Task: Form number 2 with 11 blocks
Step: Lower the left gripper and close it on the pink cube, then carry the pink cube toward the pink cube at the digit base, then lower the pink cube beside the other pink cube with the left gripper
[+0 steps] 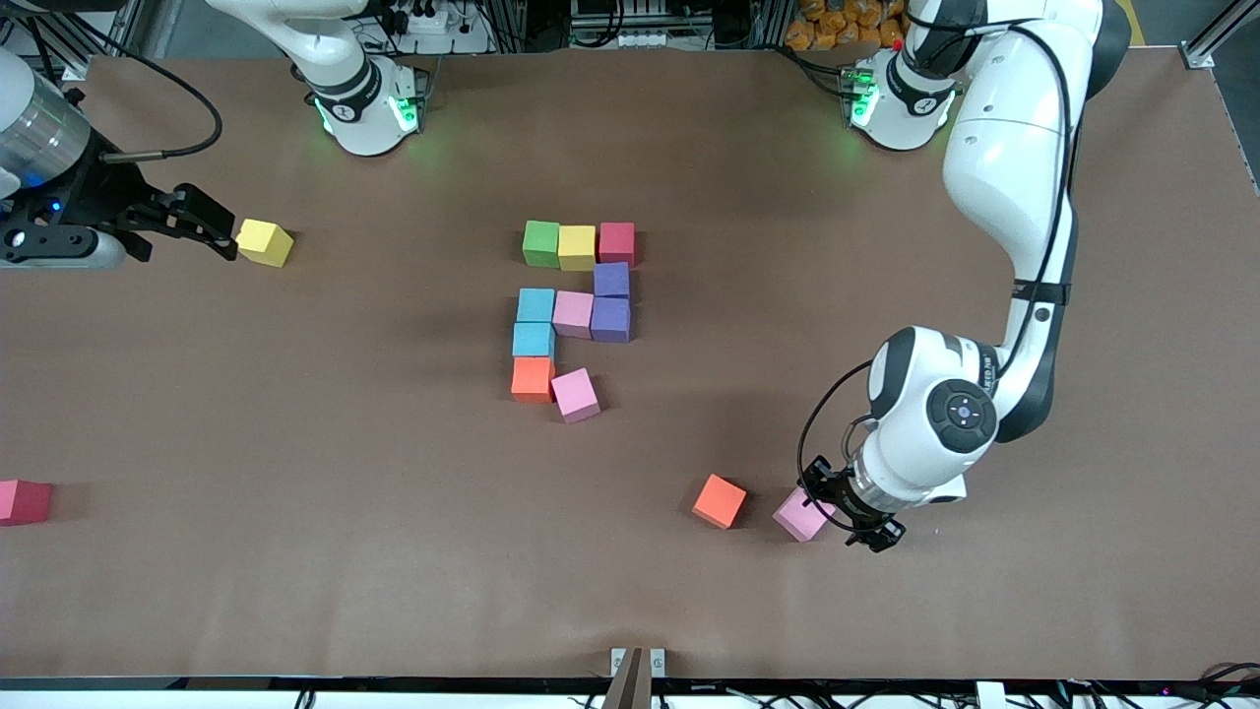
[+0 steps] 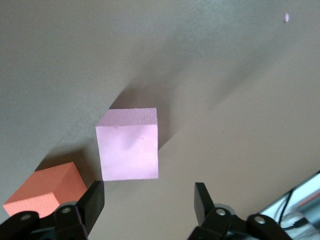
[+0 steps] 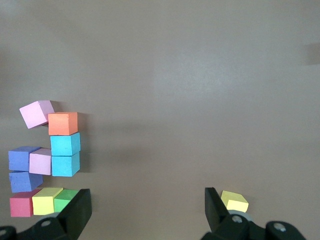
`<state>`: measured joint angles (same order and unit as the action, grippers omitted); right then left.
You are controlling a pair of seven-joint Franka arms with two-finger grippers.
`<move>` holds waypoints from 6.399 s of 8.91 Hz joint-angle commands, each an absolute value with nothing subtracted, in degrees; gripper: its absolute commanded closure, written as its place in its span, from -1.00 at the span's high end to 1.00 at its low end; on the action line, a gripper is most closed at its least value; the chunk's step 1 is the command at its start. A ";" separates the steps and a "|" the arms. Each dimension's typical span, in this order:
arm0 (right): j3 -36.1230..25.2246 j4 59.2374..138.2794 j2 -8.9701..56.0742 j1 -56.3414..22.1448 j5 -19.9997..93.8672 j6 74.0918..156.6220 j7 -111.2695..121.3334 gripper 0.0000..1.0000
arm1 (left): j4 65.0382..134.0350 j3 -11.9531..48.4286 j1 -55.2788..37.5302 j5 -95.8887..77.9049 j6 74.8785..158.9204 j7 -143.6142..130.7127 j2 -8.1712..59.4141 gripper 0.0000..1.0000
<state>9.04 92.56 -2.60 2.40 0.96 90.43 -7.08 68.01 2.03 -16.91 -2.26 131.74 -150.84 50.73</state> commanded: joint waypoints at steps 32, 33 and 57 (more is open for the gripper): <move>9.49 91.67 -2.55 2.99 0.44 89.47 -6.86 1.00 | 68.73 1.40 -33.75 2.02 125.60 -133.95 49.22 -1.00; 9.41 91.67 -2.64 3.16 0.35 89.47 -6.77 1.00 | 68.64 1.49 -34.01 1.85 125.16 -133.95 49.31 -1.00; 9.32 90.97 -2.64 3.96 0.26 89.38 -6.59 1.00 | 68.99 6.59 -39.46 -0.26 136.05 -126.63 55.28 -1.00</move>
